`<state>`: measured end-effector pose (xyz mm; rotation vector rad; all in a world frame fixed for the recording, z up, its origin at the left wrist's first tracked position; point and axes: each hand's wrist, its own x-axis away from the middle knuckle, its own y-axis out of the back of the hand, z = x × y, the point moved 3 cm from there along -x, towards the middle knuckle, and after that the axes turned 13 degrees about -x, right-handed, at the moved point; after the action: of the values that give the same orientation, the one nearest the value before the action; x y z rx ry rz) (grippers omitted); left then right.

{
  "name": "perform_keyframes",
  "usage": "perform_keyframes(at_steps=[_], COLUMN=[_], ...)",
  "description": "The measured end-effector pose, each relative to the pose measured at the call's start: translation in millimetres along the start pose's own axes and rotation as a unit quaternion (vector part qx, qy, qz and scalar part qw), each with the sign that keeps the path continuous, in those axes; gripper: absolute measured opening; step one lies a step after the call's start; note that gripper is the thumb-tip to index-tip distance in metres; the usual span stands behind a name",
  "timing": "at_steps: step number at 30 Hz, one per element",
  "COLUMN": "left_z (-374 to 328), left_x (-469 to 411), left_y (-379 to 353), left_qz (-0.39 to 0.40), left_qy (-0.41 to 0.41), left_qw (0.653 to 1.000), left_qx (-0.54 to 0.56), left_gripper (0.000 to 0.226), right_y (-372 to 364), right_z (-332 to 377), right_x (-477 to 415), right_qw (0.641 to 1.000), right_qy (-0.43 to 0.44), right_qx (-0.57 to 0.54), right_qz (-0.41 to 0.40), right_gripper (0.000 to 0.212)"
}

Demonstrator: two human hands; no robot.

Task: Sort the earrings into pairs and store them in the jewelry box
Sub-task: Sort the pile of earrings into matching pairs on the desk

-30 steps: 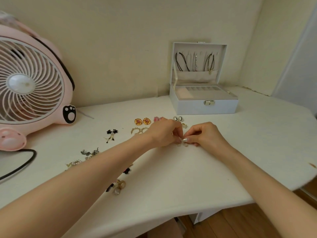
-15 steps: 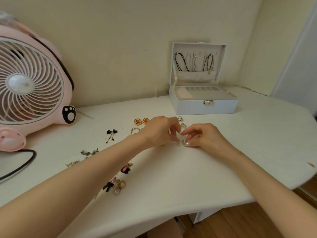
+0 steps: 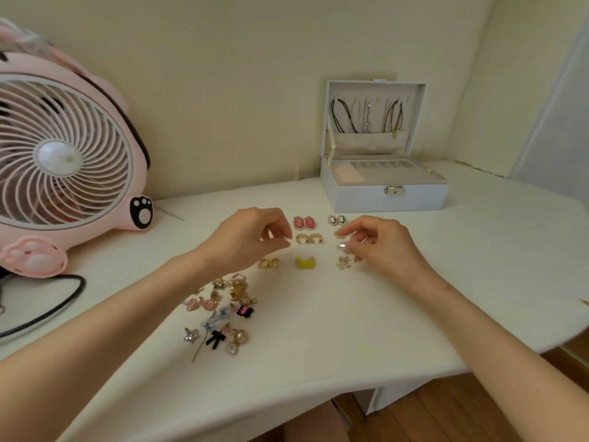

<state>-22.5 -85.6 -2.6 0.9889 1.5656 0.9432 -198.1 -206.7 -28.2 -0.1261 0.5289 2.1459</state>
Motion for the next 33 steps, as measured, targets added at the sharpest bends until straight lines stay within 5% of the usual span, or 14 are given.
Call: perform_keyframes(at_steps=[17,22,27,33], left_z=[111.1,119.9,132.4,124.6], left_x=[105.8,114.8,121.8,121.5], left_y=[52.5,57.8,64.6,67.2], left_qz=[0.025,0.037,0.024,0.066], left_qy=[0.105,0.110,0.150,0.149], left_qw=[0.994,0.993,0.988,0.987], left_qx=[-0.002,-0.005,-0.008,-0.002], left_gripper=[0.013,0.011,0.009,0.009], right_y=[-132.7,-170.8,-216.8,-221.0], right_z=[57.2,70.4,85.8,86.9], right_x=[24.7,18.4,21.6,17.3], right_qw=[0.982,0.962,0.900,0.893], right_qy=[0.087,0.127,0.181,0.192], right_qx=[-0.064,0.049,0.171,0.207], right_qz=[0.157,0.237,0.358,0.350], right_gripper=[0.008,0.012,0.020,0.013])
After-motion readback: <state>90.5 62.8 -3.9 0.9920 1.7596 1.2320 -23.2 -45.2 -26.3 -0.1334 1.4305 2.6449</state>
